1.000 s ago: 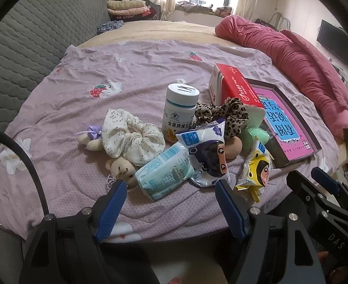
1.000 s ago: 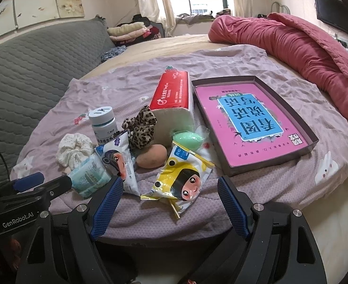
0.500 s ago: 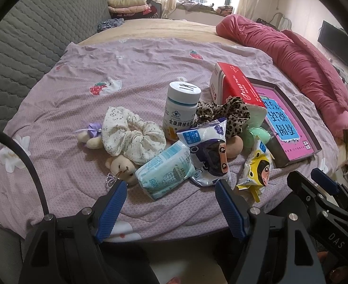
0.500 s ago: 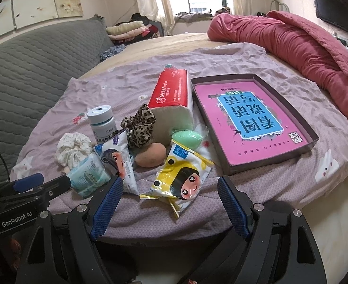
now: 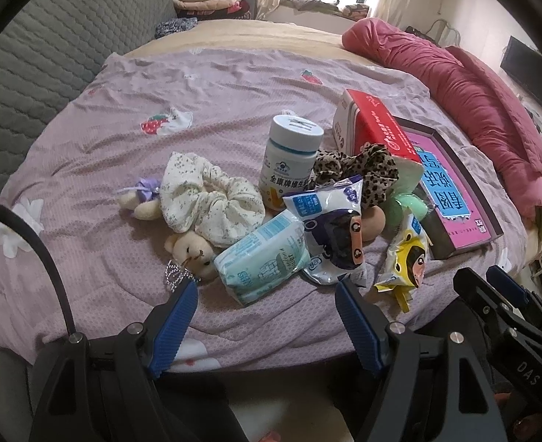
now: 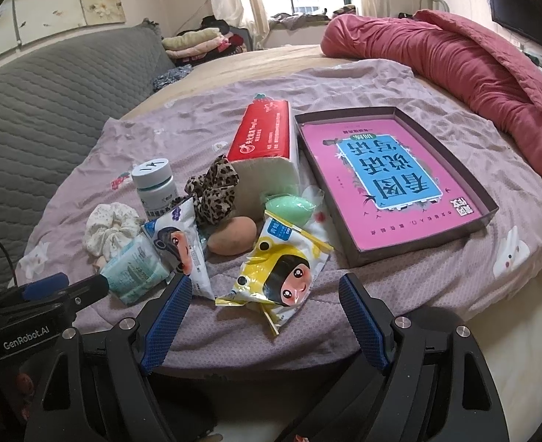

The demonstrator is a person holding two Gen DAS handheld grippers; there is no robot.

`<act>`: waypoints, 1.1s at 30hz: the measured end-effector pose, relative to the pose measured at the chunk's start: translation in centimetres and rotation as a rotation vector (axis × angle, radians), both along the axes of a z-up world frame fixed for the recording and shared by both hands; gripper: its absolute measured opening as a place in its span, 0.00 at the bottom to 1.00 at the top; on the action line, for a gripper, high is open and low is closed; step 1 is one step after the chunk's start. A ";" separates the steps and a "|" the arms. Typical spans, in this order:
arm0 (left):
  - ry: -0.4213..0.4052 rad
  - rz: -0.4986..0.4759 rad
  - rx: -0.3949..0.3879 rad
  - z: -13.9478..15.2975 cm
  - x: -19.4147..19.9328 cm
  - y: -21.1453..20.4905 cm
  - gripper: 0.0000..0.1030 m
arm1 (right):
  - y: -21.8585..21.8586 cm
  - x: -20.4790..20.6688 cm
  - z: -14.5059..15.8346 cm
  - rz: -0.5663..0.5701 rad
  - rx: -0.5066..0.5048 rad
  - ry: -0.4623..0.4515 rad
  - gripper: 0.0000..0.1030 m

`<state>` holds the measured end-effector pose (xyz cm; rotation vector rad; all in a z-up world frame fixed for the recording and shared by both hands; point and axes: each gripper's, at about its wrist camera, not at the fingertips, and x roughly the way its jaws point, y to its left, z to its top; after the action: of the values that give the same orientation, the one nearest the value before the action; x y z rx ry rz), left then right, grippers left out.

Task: Organize soft objects
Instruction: 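Grasp the light-blue wipes pack with the left gripper while the right grasps the yellow snack bag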

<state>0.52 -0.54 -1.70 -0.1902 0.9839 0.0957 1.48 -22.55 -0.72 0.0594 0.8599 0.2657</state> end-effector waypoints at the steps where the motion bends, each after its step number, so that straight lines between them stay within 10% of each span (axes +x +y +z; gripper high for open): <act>1: 0.004 0.002 -0.008 -0.1 0.0 0.2 0.75 | 0.0 0.0 -0.1 0.000 0.000 0.002 0.80; 13: 0.045 0.010 -0.192 -3.0 1.4 2.9 0.75 | -0.2 1.4 -1.5 -0.022 0.020 0.082 0.80; 33: 0.078 -0.016 -0.167 -6.3 4.5 2.3 0.75 | -1.0 6.4 -7.5 -0.206 0.210 0.349 0.80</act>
<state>5.00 1.74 -8.01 -0.3339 1.0714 0.0058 7.88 -23.51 -8.18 0.3970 1.1607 0.1525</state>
